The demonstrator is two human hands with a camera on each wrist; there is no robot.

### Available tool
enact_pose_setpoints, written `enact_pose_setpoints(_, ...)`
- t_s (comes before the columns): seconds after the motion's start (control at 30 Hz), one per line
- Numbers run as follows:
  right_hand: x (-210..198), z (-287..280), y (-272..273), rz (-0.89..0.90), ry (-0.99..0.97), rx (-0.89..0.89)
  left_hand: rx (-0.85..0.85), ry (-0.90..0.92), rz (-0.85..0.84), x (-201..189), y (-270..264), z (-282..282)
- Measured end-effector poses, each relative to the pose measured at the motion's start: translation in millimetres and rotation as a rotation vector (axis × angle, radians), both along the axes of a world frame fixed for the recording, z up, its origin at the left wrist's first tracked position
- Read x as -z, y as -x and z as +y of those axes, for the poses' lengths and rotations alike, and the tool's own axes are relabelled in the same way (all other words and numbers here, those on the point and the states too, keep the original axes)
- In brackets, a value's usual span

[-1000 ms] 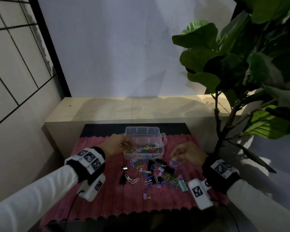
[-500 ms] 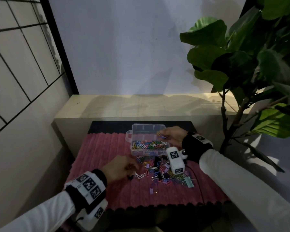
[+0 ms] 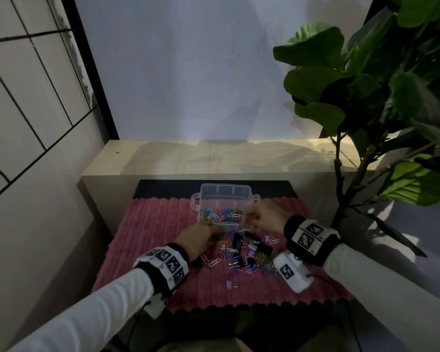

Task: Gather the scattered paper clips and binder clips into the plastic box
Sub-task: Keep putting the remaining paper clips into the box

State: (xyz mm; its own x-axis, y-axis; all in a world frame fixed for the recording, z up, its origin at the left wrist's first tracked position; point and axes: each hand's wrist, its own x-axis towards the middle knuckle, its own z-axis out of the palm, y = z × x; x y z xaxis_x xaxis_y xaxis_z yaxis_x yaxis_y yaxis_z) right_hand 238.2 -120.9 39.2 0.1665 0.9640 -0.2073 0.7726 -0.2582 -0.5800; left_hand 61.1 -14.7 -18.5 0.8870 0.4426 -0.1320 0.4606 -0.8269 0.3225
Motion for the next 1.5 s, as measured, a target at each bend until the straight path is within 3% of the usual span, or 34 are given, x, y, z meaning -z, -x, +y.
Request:
enact_pose_setpoints(0.1,12,-24,-5,-0.178,0.097,-0.126,0.089,-0.066,0.094,3,-4,-10)
enact_pose_setpoints(0.2,22,-44,-10,-0.279,0.13,-0.103,0.092,-0.091,0.114,7,-7,-14)
enact_pose_setpoints(0.57,53,-65,7,-0.357,0.199,0.058,0.113,0.08,0.088,-5,-15,-6)
enact_pose_setpoints(0.87,62,-63,0,-0.093,-0.037,0.09,-0.12,0.491,-0.051,-13,3,12)
enact_pose_setpoints(1.07,49,-62,-27,0.474,-0.066,0.269,-0.088,0.468,-0.047,-17,9,17)
enact_pose_setpoints(1.13,42,-61,-31,0.559,-0.089,0.298,-0.07,0.478,-0.05,-17,12,20)
enact_pose_setpoints(1.3,14,-40,-32,0.618,-0.17,0.307,-0.099,0.443,-0.119,-20,17,32)
enact_pose_setpoints(1.5,6,24,-30,0.623,-0.199,0.361,-0.153,0.509,-0.22,-38,18,41)
